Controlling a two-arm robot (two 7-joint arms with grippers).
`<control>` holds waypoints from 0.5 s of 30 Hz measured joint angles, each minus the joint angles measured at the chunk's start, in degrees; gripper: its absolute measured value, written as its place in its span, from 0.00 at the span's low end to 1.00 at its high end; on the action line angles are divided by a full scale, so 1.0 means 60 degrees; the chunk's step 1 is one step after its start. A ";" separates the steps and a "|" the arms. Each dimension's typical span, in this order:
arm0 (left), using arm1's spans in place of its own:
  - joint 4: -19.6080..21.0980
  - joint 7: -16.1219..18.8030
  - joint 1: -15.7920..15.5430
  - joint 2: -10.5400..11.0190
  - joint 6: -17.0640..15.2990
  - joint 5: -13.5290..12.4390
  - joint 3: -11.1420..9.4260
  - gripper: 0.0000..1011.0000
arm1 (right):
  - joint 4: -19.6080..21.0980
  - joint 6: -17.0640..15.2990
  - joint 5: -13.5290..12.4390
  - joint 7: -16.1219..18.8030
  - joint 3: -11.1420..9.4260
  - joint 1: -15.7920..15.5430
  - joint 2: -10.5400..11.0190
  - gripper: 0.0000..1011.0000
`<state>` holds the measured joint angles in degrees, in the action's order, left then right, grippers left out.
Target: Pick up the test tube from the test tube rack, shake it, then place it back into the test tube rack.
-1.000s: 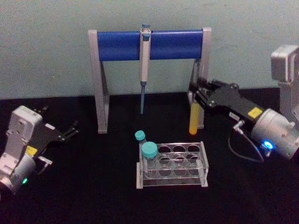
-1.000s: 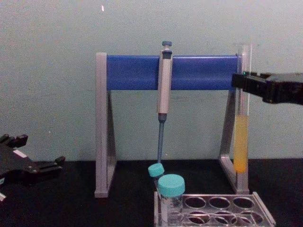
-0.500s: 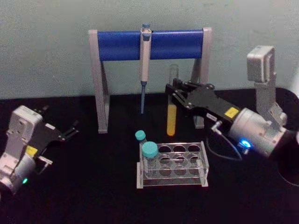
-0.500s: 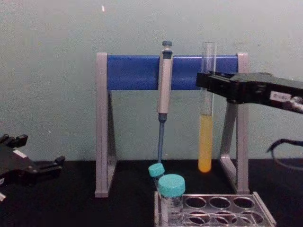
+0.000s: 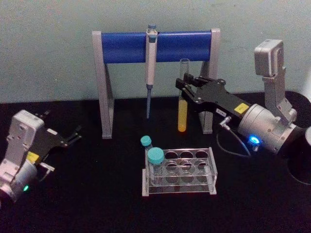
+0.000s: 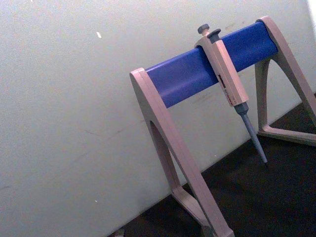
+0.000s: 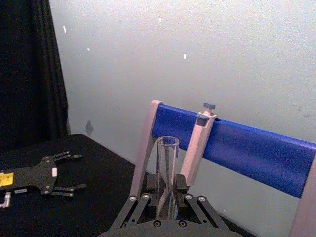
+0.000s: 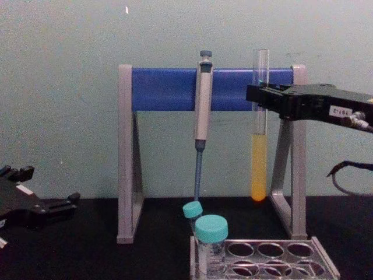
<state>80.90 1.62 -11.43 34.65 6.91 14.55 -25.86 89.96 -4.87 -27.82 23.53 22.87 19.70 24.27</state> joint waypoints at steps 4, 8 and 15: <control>0.0000 0.0000 0.0000 0.0000 0.0000 0.0000 -0.0001 0.99 | -0.0008 0.0011 0.0028 -0.0069 -0.0107 -0.0026 0.0033 0.23; 0.0000 0.0000 0.0000 0.0000 0.0000 0.0000 -0.0001 0.99 | 0.0079 0.0016 0.0049 -0.0180 -0.0287 -0.0153 0.0150 0.23; 0.0000 0.0000 0.0000 0.0000 0.0000 0.0000 -0.0001 0.99 | 0.0675 -0.0088 0.0040 -0.0392 -0.0754 -0.0760 0.0530 0.23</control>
<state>80.90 1.62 -11.43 34.65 6.91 14.55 -25.86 94.01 -5.40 -27.59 21.17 18.34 15.14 27.45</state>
